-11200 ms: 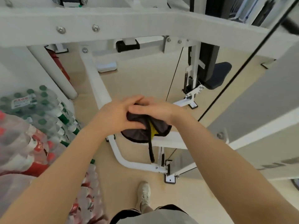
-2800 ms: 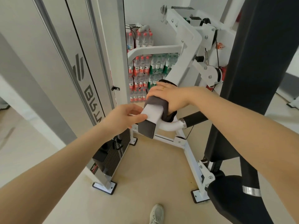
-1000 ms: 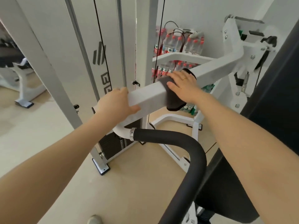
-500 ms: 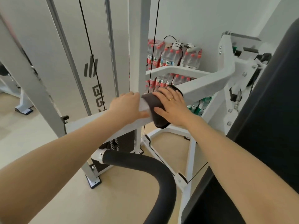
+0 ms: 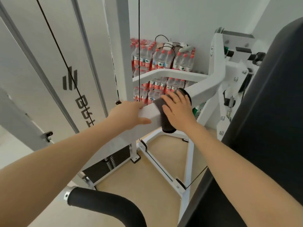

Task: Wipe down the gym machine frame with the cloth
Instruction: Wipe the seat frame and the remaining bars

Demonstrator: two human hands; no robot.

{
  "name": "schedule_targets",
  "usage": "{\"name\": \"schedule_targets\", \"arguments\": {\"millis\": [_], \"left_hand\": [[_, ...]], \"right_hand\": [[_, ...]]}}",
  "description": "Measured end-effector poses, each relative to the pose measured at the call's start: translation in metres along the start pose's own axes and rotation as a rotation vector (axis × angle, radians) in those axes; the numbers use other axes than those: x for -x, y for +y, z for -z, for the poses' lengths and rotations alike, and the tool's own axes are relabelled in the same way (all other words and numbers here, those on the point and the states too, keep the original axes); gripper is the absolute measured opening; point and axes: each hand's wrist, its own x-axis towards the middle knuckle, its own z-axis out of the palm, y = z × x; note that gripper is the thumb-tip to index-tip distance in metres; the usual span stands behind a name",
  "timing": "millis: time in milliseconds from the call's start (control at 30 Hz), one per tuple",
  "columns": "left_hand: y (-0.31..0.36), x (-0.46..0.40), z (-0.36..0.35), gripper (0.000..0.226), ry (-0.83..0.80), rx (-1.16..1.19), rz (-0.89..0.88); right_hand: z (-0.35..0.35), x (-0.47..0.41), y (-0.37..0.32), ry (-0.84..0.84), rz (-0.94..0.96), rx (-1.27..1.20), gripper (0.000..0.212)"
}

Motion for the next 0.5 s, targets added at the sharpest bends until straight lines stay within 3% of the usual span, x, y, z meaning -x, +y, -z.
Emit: {"name": "schedule_targets", "arguments": {"millis": [167, 300, 500], "left_hand": [[0.003, -0.001, 0.005, 0.062, -0.018, 0.020, 0.018], [0.008, -0.002, 0.011, 0.063, -0.085, -0.028, 0.013], [0.006, 0.000, 0.002, 0.059, -0.051, -0.022, 0.019]], "right_hand": [[0.005, 0.000, 0.003, 0.033, 0.085, -0.105, 0.055], [0.013, -0.026, 0.040, 0.017, -0.062, -0.055, 0.042], [0.020, -0.051, 0.059, -0.007, -0.303, -0.034, 0.039]]}}
